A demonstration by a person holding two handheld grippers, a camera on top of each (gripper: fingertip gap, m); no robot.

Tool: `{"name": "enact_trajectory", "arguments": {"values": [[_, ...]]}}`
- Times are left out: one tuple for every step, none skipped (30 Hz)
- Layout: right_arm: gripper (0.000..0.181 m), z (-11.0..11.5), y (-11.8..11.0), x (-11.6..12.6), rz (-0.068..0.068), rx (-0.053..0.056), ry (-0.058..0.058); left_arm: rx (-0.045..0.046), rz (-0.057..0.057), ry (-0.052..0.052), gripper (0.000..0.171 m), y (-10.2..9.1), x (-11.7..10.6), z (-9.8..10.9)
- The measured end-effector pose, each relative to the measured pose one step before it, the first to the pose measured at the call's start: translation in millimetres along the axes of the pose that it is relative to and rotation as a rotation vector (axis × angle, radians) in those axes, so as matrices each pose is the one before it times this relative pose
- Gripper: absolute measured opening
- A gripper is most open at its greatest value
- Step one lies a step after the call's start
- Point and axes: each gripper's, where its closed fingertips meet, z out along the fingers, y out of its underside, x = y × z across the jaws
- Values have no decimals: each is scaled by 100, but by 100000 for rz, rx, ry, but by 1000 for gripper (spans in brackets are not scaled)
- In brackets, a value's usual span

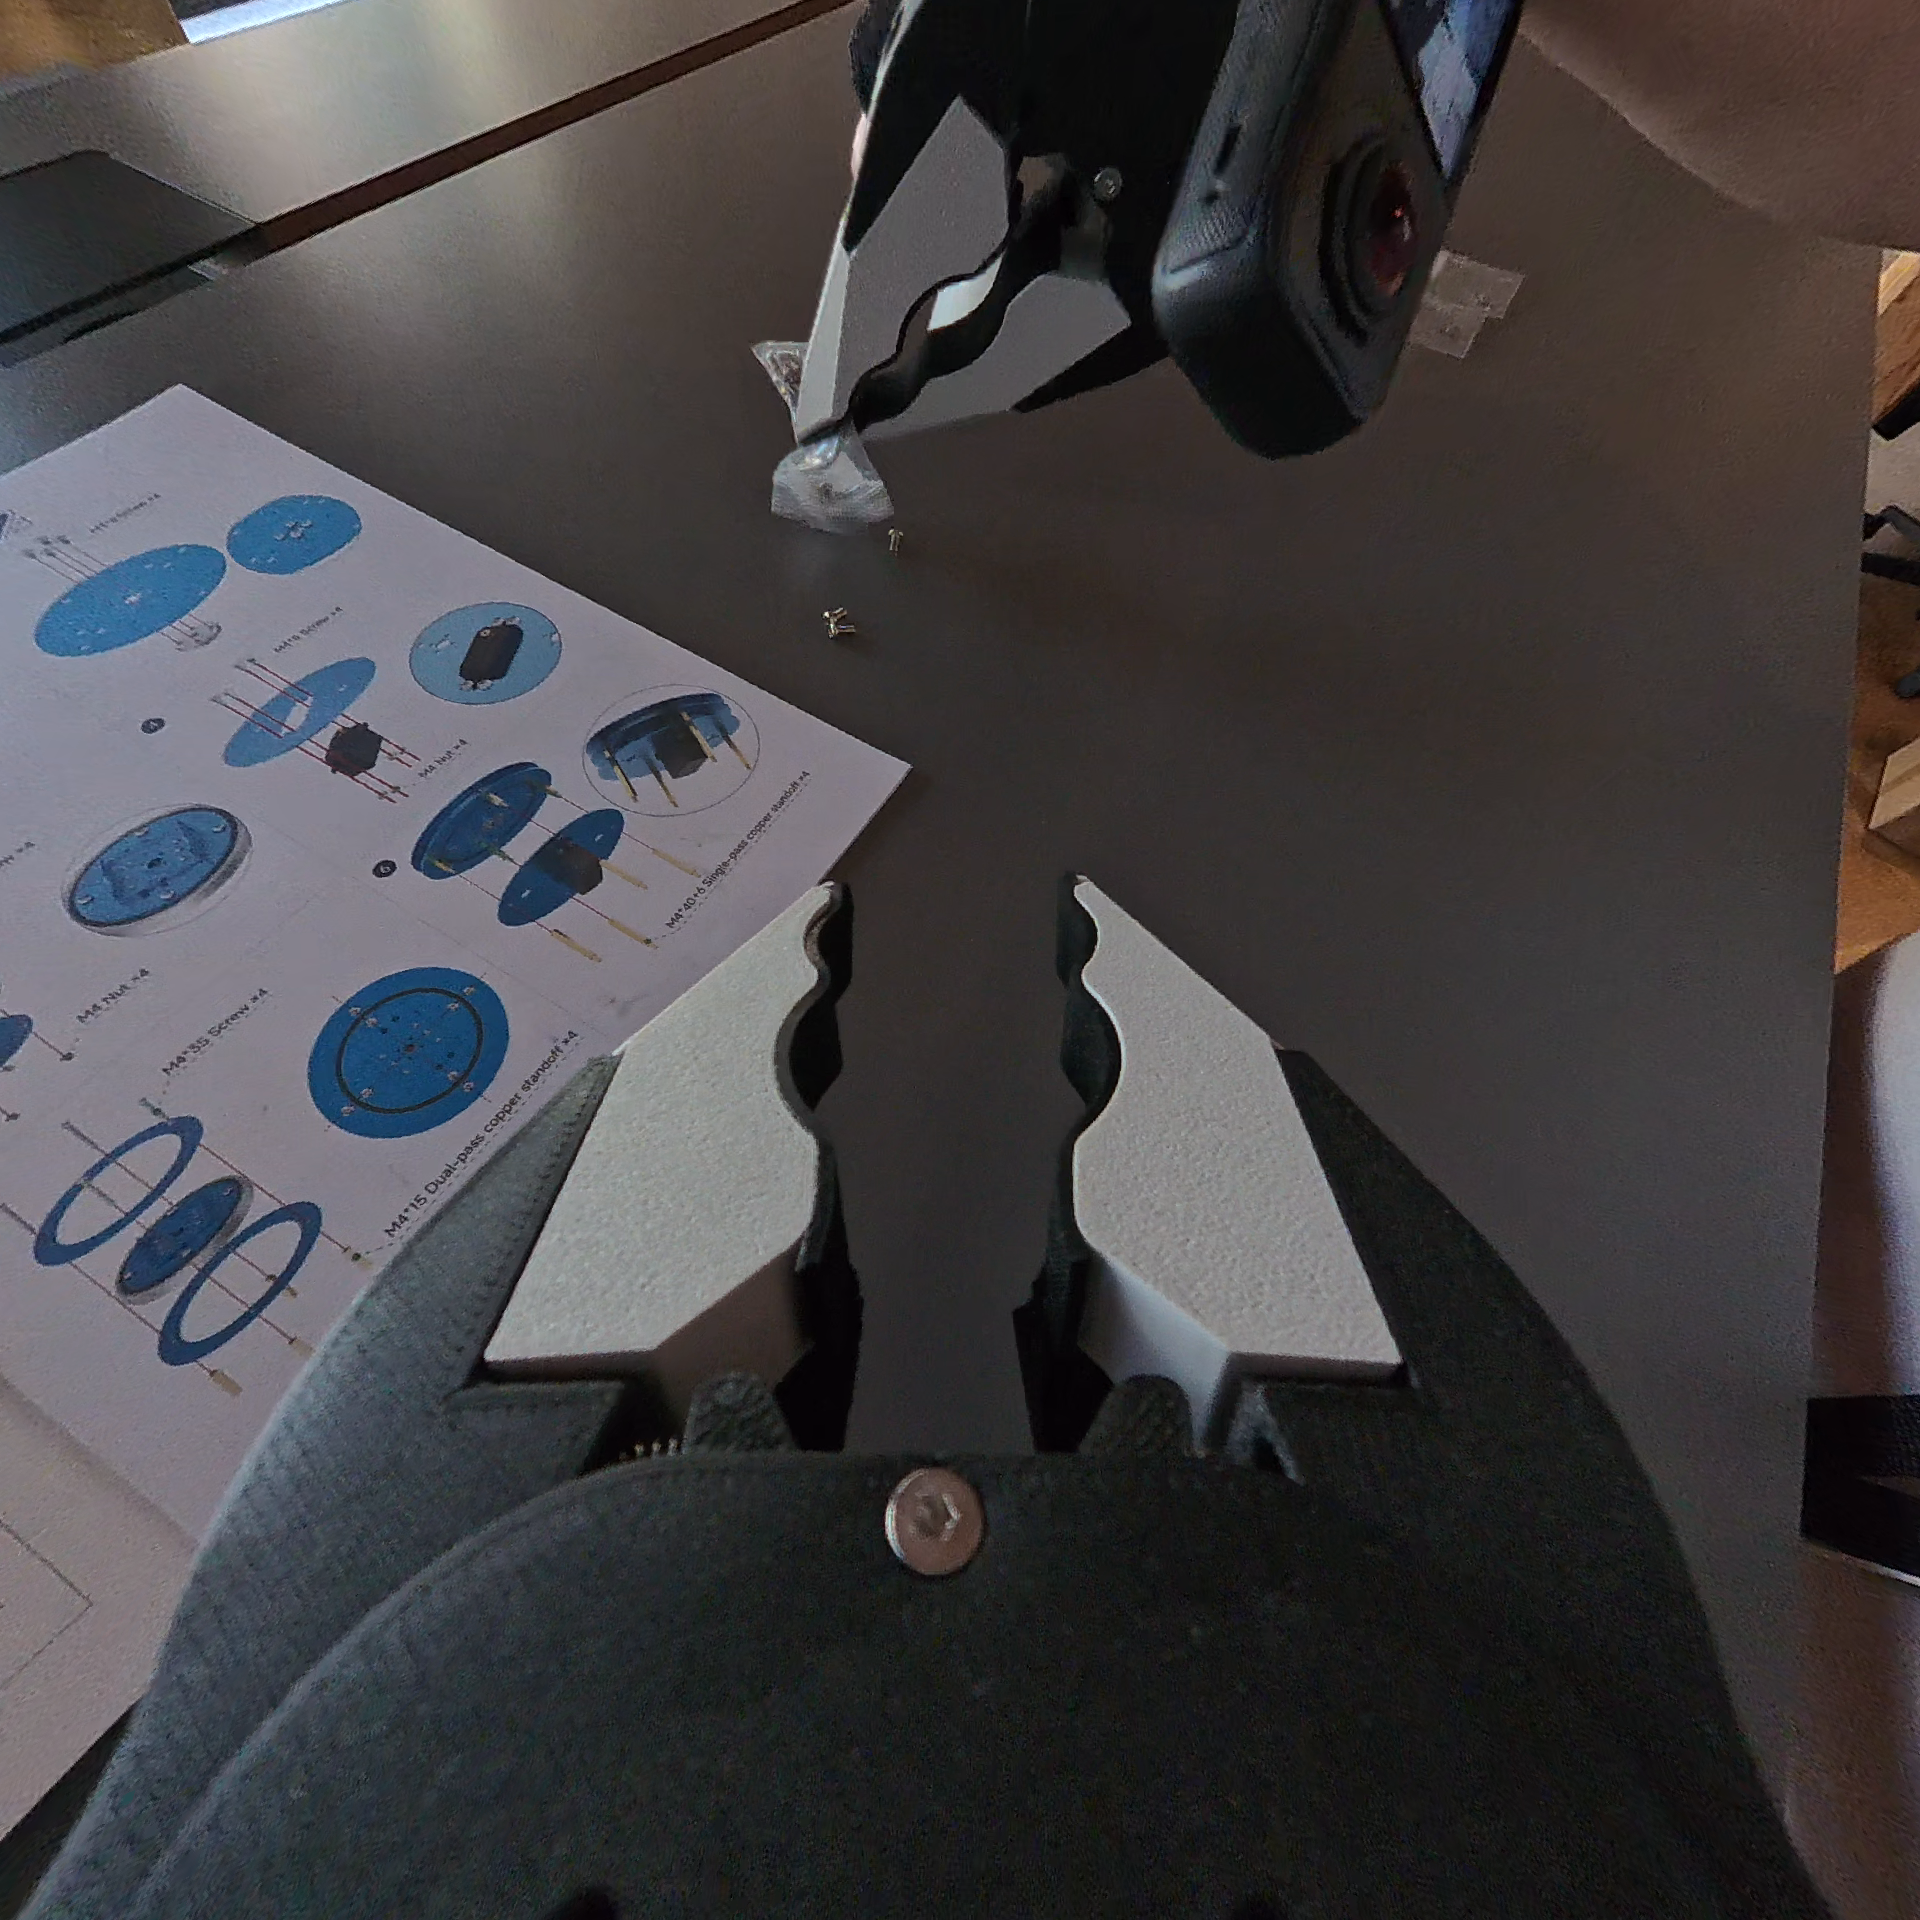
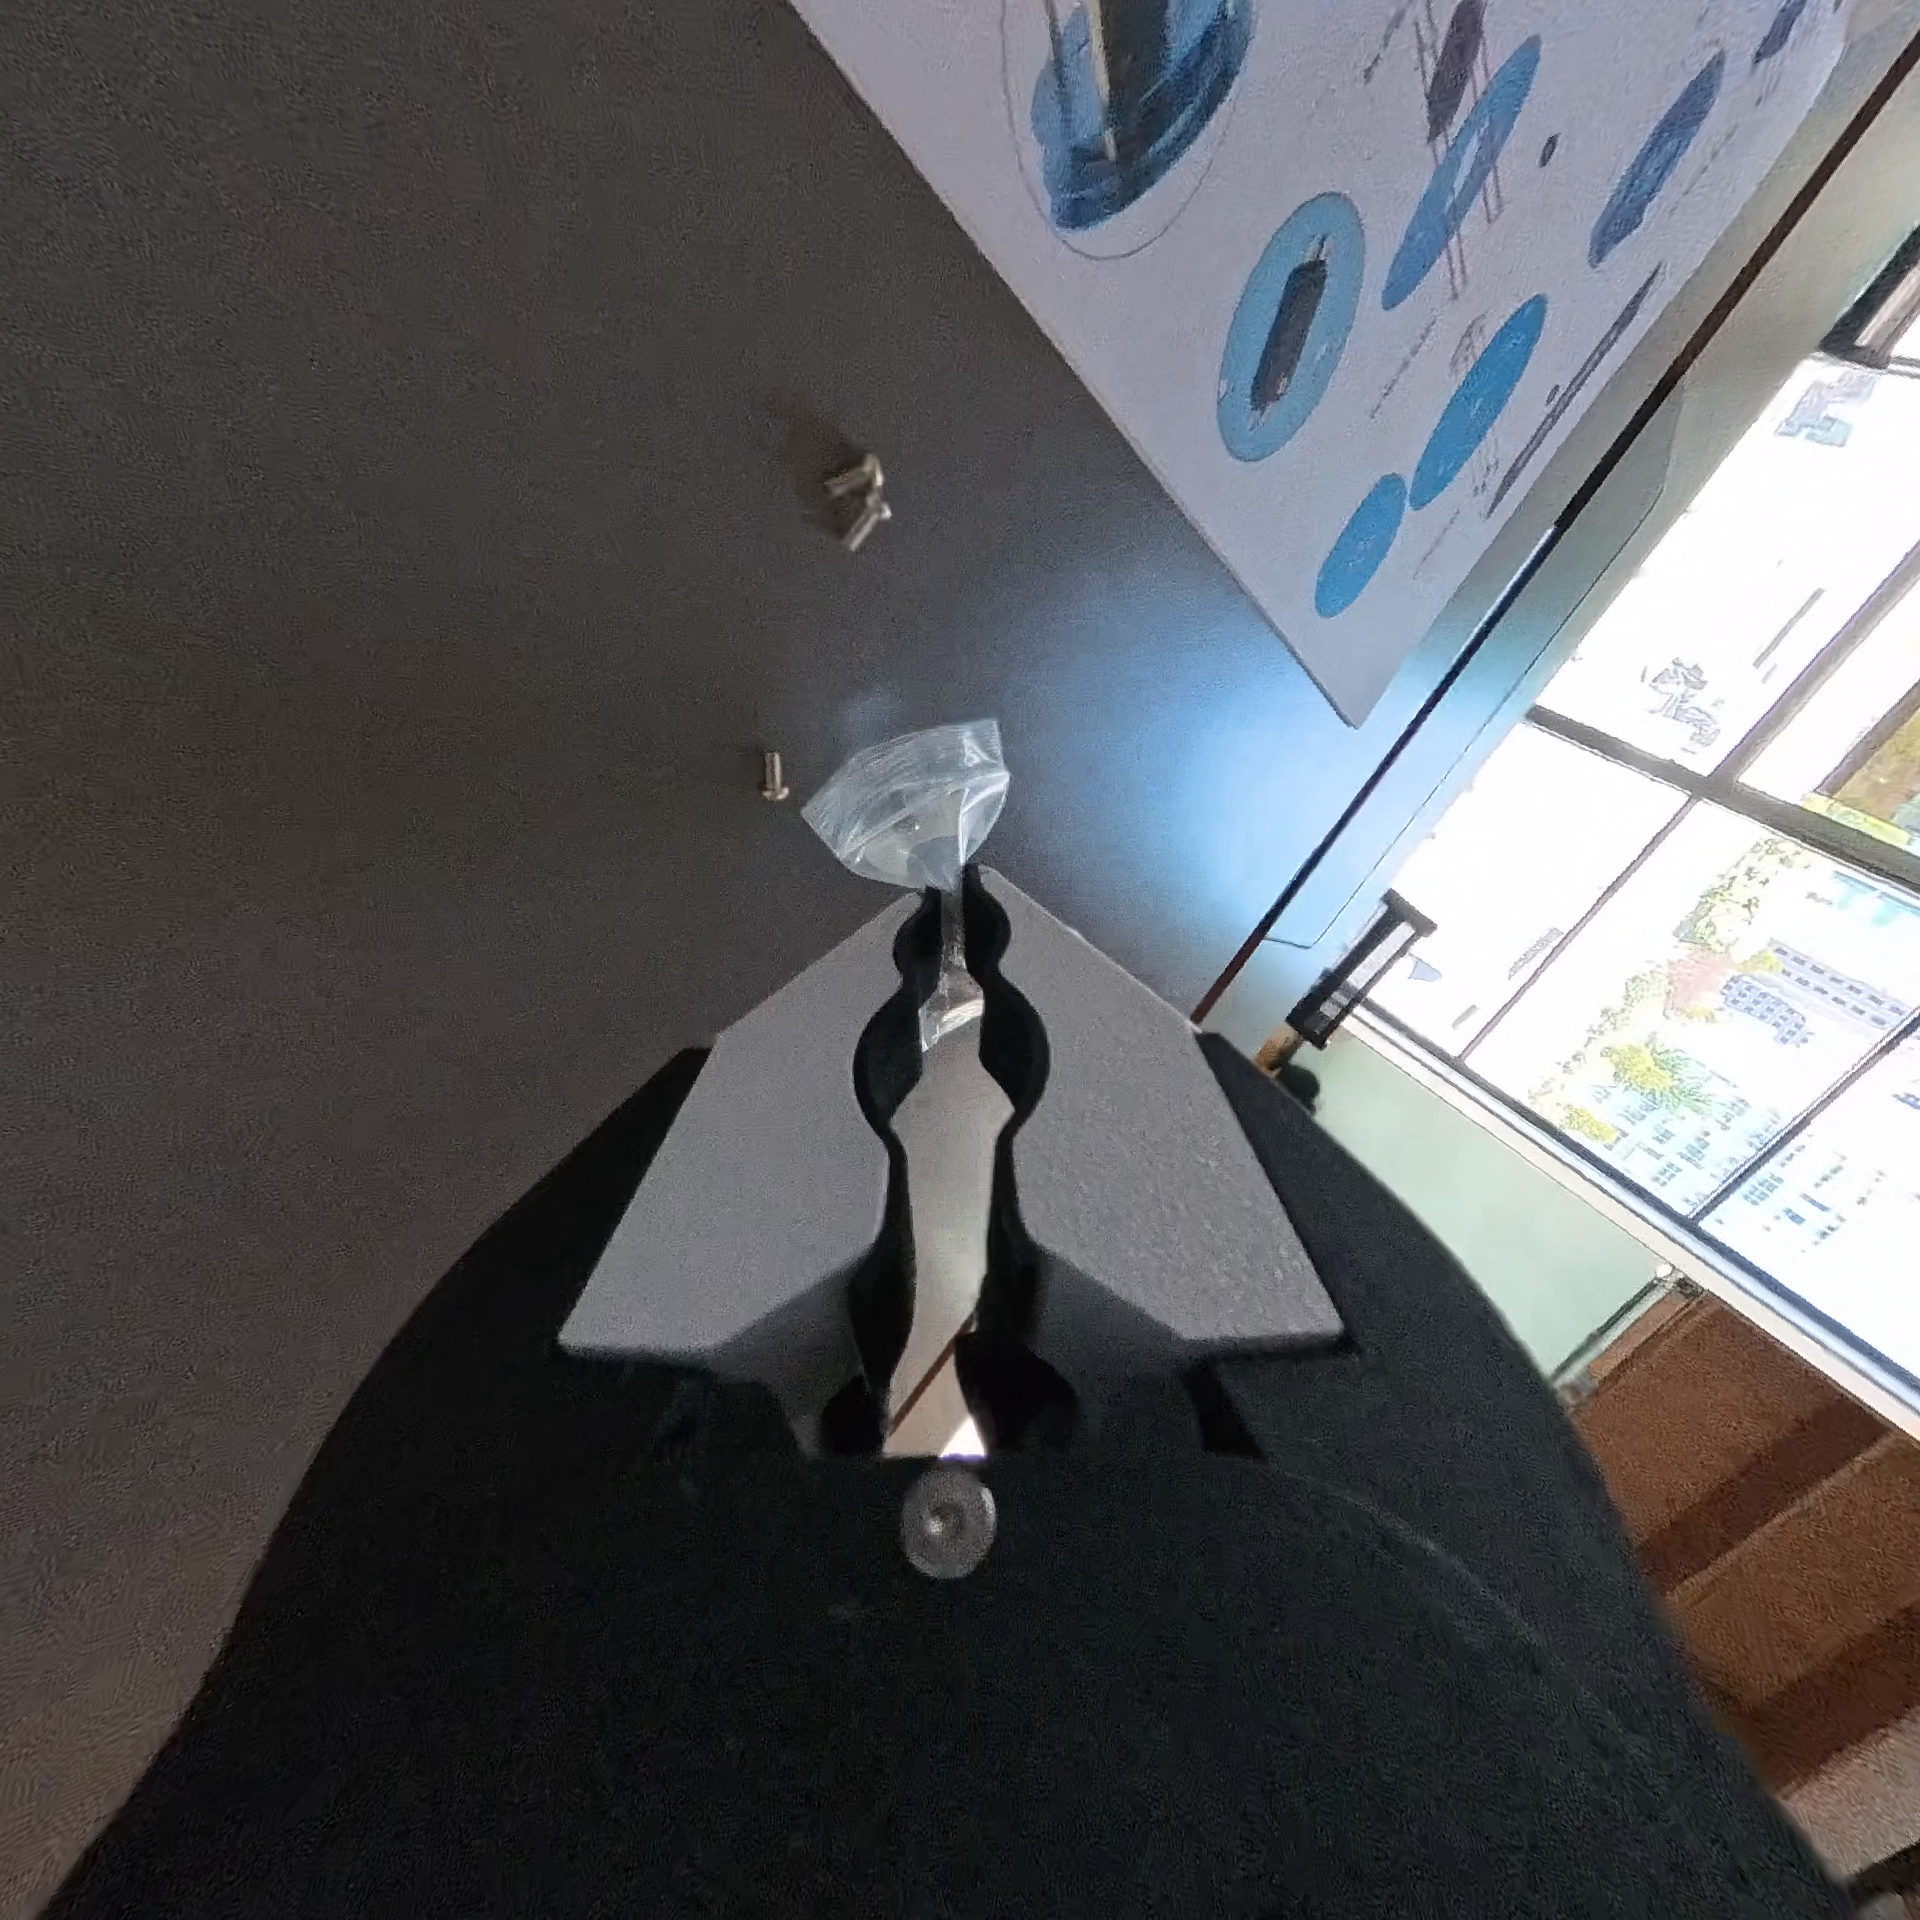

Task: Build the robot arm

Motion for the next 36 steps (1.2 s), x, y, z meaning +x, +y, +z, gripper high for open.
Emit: {"name": "enact_trajectory", "arguments": {"values": [[3,-134,-527,-137,-1619,1967,199,-9,139,-18,38,-2,18,-10],[3,73,-100,-44,508,876,-330,126,55,161,38,-45,43,-1],[3,212,571,75,651,-2361,-224,133,15,161,38,-32,43,-4],[3,57,482,49,-724,-3440,240,56,111,-44,38,-20,17,-11],[3,-264,-507,44,-1976,1083,1168,-68,146,-188,38,26,-20,-12],[2,-325,-903,34,-900,4234,803,-23,-36,2,38,3,3,-2],[2,7,-197,3,1262,1536,-615,175,-187,194,38,-26,27,-8],[2,289,747,62,1776,-2980,-962,97,-85,272,38,-27,47,10],[3,216,715,53,152,-3753,-231,-182,169,-69,38,33,3,20],[3,-67,-148,-65,-1314,161,317,-327,239,-351,38,70,-43,19],[3,-253,-696,-55,-778,2931,484,-110,50,-106,38,30,-8,9],[2,-123,-415,58,283,2025,476,162,-173,159,38,-24,21,-9],[2,121,337,86,500,-1175,154,191,-138,206,38,-50,29,-8],[3,152,627,44,100,-3137,73,94,47,-84,38,-15,-7,-8],[3,-70,79,-77,-600,-1320,4,-42,110,-280,38,12,-40,-13],[2,-362,-697,-11,-1736,2400,1275,-21,-50,-85,38,19,-24,-12],[1,-278,-806,57,-1075,4051,1297,77,-200,184,38,-17,29,-6],[1,120,86,64,1174,714,-36,164,-107,275,38,-34,37,8],[2,327,915,-83,1712,-4278,-1525,-31,72,109,38,-6,36,20],[2,110,391,-28,-350,-2708,-136,-334,235,-131,38,66,12,33],[2,-191,-564,-49,-1710,2378,751,-323,219,-160,38,71,-5,18],[1,-170,-603,46,-542,3000,984,-23,41,6,38,11,19,9],[1,162,169,12,928,172,-250,92,-171,178,38,-17,17,10],[2,299,820,-15,609,-3537,-434,98,-164,114,38,-26,9,5],[2,79,484,-35,-1327,-3255,407,-97,-20,-146,38,36,-41,11],[2,-236,-444,-44,-2304,1300,1146,-241,-48,-345,38,59,-79,-6],[1,-212,-764,20,224,4499,727,24,-192,27,38,9,-17,-6],[1,163,36,55,2810,1699,-318,364,-210,219,38,-69,30,-27],[2,320,986,69,1587,-4239,-557,245,40,91,38,-54,20,-8],[2,61,575,128,-1376,-4194,1045,-158,233,-162,38,21,-14,16],[1,-362,-691,58,-2844,2121,1912,-334,91,-195,38,65,-22,7],[1,-377,-1137,26,-52,5942,934,-46,-87,158,38,12,39,9],[1,102,-99,23,2143,1766,-364,269,-84,336,38,-57,63,-6],[2,379,1092,25,836,-4642,-528,111,80,127,38,-25,35,8],[2,193,747,-67,-728,-4491,-359,-311,228,-149,38,46,-10,19],[2,-288,-531,-7,-1745,1449,939,-415,108,-232,38,87,-37,21]]}}
